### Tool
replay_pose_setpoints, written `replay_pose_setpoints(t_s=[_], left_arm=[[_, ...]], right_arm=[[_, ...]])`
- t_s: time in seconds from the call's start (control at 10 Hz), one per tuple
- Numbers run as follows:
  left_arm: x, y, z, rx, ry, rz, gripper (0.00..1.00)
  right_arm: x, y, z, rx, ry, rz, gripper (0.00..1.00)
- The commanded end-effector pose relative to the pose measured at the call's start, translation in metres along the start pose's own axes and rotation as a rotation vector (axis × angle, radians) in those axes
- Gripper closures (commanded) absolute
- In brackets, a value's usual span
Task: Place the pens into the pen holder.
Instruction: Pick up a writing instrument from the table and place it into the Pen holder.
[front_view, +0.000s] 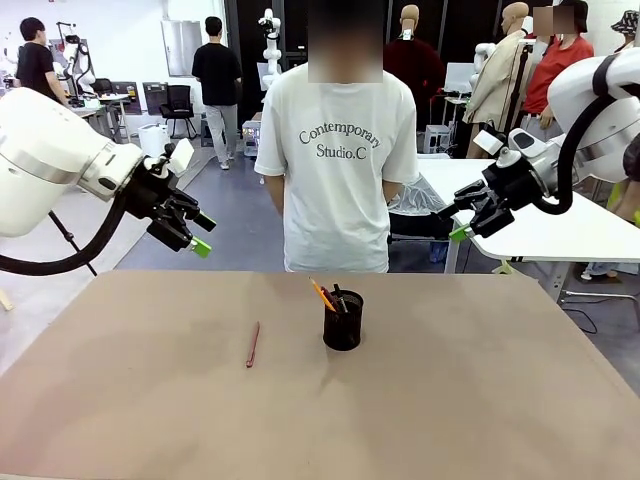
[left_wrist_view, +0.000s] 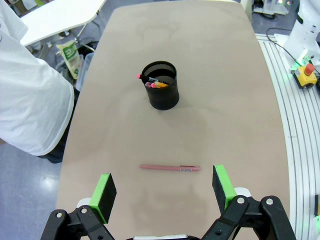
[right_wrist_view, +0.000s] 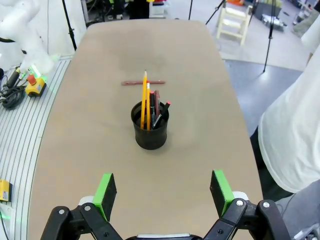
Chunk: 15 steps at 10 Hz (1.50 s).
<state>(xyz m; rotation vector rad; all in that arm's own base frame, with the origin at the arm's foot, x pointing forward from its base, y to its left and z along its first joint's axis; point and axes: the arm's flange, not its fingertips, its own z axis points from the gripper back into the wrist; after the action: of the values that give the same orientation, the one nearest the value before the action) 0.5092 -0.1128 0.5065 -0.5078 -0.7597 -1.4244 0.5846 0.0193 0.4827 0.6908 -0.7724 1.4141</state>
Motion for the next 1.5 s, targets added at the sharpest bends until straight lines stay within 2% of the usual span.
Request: replay_pose_setpoints(t_s=[0.0,1.4], left_arm=[[0.0019,0.0005,0.0023,0.001,0.013,0.010,0.00],[0.0019,0.0005,0.0023,0.001,0.013,0.010,0.00]], right_arm=[[0.0030,0.0007,0.0013,-0.001,-0.001,0.006,0.00],[0.0030,0.0007,0.0013,-0.001,-0.001,0.006,0.00]])
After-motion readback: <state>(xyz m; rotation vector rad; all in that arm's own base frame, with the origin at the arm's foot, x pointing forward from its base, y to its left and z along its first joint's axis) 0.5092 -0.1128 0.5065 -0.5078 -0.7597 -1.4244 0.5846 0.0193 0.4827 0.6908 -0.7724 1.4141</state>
